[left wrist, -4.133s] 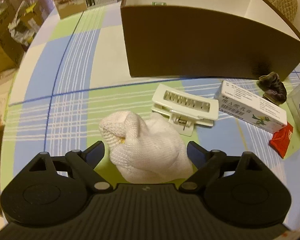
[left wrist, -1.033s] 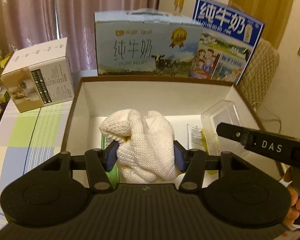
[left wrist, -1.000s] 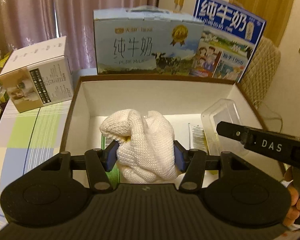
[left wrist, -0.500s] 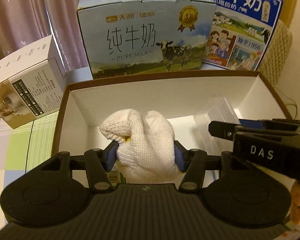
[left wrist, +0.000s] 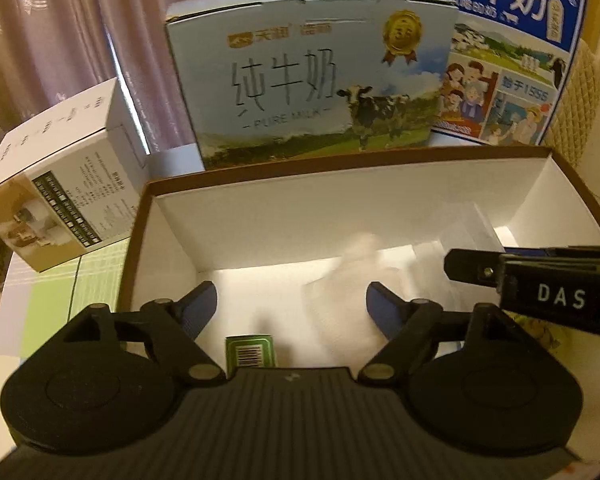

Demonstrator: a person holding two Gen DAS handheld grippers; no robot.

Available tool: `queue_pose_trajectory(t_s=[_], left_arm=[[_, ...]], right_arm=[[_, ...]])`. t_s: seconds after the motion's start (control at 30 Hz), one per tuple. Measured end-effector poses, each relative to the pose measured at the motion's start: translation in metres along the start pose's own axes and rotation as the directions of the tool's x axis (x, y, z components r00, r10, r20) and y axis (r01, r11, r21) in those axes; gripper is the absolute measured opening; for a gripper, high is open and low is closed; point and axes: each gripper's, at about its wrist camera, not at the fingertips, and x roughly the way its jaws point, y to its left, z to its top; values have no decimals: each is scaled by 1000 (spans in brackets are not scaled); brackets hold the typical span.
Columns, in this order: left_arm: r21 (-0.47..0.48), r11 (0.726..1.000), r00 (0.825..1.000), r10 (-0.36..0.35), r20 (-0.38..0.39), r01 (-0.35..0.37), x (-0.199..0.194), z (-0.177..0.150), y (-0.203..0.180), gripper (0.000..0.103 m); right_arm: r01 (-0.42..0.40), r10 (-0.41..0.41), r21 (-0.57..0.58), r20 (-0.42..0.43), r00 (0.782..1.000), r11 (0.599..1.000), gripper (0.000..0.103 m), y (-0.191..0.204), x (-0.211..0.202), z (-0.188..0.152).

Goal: Organize objects
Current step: 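Open the left tool to drop the cloth while the right tool releases the plastic box in the box, then withdraw both open tools from the brown box toward the table items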

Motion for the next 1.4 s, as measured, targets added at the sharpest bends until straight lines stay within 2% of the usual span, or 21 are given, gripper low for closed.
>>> queue_pose_trajectory(t_s=[0.23, 0.3, 0.37, 0.43, 0.77, 1.03, 1.2, 1.4], left_arm=[[-3, 1000, 1000, 4, -10, -4, -2, -3, 3, 80], [-10, 1000, 1000, 0, -14, -1, -3, -3, 5, 81], [-18, 1000, 1000, -12, -16, 11, -4, -4, 7, 82], [-25, 1000, 1000, -16, -17, 15, -6, -6, 8, 84], [-27, 999, 1000, -25, -9, 25, -30, -14, 16, 87], [-16, 999, 999, -51, -3, 51, -73, -31, 18, 87], [-17, 996, 996, -82, 20, 83, -115, -48, 19, 87], [-36, 996, 995, -74, 68, 77, -171, -67, 17, 87]], right_arm=[[16, -16, -13, 19, 1000, 1000, 31, 4, 2, 2], [11, -11, -6, 36, 999, 1000, 35, 3, -1, 3], [11, -11, -3, 50, 999, 1000, 47, 2, -4, 3], [17, -17, -8, 59, 998, 1000, 51, 3, -8, 5], [4, -1, -51, 73, 997, 999, 57, 4, -41, -3], [-13, 19, -70, 93, 996, 997, 60, 8, -88, -21], [-46, 50, -41, 99, 994, 998, 61, 10, -126, -37], [-45, 46, -14, 138, 989, 999, 61, 16, -173, -61]])
